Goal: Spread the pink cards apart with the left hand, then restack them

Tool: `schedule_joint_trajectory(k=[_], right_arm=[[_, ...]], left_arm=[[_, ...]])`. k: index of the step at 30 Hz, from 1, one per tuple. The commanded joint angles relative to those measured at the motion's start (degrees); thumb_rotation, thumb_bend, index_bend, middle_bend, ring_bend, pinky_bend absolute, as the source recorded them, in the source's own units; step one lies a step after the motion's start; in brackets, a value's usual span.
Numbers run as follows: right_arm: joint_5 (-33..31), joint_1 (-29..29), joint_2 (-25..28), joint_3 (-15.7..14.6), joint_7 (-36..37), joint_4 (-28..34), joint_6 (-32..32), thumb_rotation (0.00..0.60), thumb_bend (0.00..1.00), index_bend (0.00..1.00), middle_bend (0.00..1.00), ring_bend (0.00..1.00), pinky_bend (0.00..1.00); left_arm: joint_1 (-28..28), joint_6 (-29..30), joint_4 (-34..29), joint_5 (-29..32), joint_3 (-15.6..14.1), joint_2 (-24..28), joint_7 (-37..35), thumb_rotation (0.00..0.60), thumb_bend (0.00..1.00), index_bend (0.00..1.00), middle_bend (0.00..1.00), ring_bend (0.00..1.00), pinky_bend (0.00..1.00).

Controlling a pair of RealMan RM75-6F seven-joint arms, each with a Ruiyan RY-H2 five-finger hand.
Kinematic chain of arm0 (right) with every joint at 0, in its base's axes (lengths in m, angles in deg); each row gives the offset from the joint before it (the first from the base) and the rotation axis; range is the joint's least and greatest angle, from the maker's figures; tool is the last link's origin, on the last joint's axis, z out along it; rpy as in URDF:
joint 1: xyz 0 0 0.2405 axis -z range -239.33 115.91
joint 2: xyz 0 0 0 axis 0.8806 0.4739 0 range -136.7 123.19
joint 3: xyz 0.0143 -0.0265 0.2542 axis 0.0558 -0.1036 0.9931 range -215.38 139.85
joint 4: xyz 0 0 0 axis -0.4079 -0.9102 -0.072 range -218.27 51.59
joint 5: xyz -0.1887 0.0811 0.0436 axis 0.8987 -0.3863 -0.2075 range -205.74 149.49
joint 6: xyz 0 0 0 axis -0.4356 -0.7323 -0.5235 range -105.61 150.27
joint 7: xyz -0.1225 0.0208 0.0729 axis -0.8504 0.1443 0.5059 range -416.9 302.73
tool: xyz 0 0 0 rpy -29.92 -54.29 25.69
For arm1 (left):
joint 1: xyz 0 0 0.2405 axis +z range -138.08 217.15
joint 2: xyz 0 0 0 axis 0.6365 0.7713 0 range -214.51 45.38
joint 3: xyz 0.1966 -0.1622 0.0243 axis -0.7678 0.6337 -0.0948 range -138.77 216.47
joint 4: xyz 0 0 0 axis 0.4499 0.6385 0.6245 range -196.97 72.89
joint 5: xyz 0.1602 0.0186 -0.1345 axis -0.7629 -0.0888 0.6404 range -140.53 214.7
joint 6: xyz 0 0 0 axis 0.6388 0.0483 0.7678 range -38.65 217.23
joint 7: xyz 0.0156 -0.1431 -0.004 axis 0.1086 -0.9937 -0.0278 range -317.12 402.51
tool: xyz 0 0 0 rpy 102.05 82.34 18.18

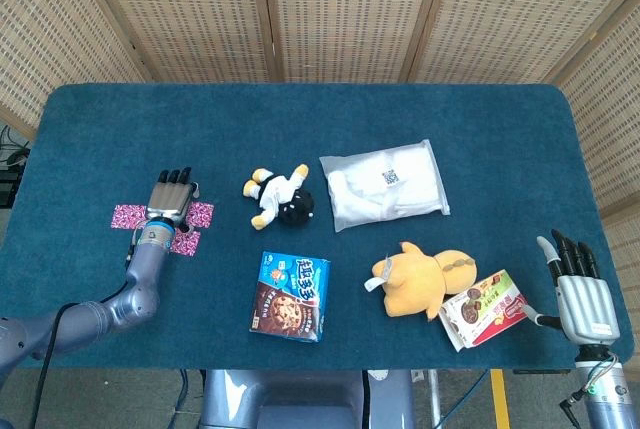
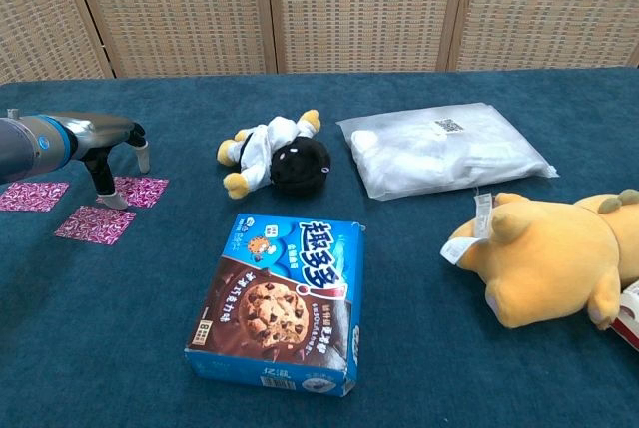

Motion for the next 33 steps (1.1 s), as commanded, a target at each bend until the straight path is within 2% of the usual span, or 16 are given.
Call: schedule_joint_trajectory(k=[1, 33], right_arm=[[-0.1, 0.0, 0.0, 0.0, 0.0, 0.0, 0.0, 0.6, 0.03, 0.0, 0.0, 0.0, 0.0], [0.2, 0.0, 0.0, -0.1, 0.0, 0.1, -0.1, 0.6, 0.03, 0.0, 0.0, 0.0, 0.0]], left_arm=[[0.1, -0.2, 0.3, -0.1, -0.1, -0.2, -0.1, 0.6, 0.22, 0.33, 0.0, 0.0, 0.0], [0.8, -0.1, 1.0, -0.3, 0.3, -0.4, 0.2, 0.6, 0.27, 0.38, 0.0, 0.0, 0.0]])
